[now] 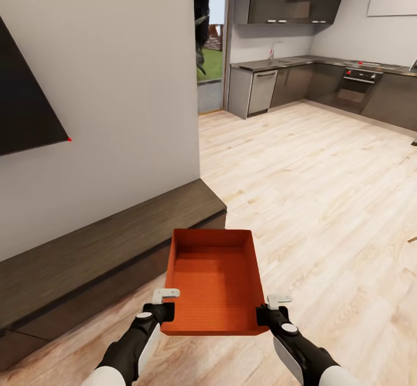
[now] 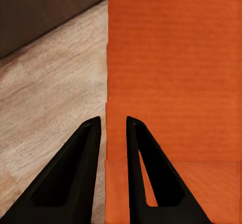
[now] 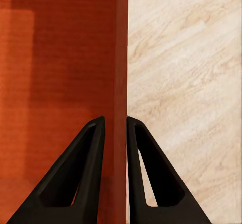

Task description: Move the two storage containers from the living room to the garage. In the garage, place one container on the floor and stack the other container on top of it (either order is fine).

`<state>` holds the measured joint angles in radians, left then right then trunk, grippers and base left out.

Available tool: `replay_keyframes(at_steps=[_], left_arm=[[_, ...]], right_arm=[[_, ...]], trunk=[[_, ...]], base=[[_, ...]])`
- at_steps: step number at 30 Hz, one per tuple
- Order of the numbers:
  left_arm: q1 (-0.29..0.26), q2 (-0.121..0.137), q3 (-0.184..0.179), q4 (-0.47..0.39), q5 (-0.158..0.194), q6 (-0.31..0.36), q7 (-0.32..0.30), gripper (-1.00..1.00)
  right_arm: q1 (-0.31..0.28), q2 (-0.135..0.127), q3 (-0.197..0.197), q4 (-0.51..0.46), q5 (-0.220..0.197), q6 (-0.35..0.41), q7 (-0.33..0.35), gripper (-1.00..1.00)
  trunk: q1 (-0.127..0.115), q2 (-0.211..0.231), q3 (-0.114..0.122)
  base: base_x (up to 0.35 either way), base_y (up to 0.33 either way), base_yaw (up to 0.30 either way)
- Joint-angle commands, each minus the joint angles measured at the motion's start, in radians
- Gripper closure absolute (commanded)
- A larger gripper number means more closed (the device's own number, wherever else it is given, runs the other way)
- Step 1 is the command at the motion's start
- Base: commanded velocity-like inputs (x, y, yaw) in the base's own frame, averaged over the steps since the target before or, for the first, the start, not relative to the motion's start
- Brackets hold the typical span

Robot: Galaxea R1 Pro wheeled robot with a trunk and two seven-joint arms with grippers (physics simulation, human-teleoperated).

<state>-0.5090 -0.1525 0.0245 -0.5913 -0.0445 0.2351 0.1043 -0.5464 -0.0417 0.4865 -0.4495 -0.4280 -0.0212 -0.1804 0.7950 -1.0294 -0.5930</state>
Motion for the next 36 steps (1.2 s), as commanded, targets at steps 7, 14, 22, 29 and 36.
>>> replay_keyframes(at_steps=[7, 14, 22, 29, 36], left_arm=[[0.000, 0.013, -0.006, -0.001, 0.008, 0.006, -0.028, 1.00], [0.000, 0.013, -0.006, -0.001, 0.008, 0.006, -0.029, 1.00], [0.000, 0.013, -0.006, -0.001, 0.008, 0.006, -0.029, 1.00], [0.000, 0.013, -0.006, -0.001, 0.008, 0.006, -0.029, 1.00], [0.000, 0.013, -0.006, -0.001, 0.008, 0.006, -0.029, 1.00]], right_arm=[[-0.001, -0.022, 0.006, -0.002, -0.006, 0.005, -0.005, 1.00], [-0.001, -0.017, 0.006, -0.002, -0.004, 0.003, -0.009, 1.00], [-0.001, -0.018, 0.006, -0.003, -0.005, 0.003, -0.010, 1.00], [-0.001, -0.020, 0.004, -0.003, -0.006, 0.003, -0.010, 1.00], [-0.001, -0.021, 0.003, -0.003, -0.005, 0.003, -0.010, 1.00]], trunk=[[0.000, -0.001, -0.001], [0.000, -0.001, -0.001], [0.000, -0.001, -0.001], [0.000, -0.001, -0.001], [0.000, -0.001, -0.001]], base=[[0.000, 0.000, 0.000], [0.000, 0.000, -0.132], [0.000, 0.000, -0.272], [0.000, 0.000, -0.278], [0.000, 0.000, -0.278]])
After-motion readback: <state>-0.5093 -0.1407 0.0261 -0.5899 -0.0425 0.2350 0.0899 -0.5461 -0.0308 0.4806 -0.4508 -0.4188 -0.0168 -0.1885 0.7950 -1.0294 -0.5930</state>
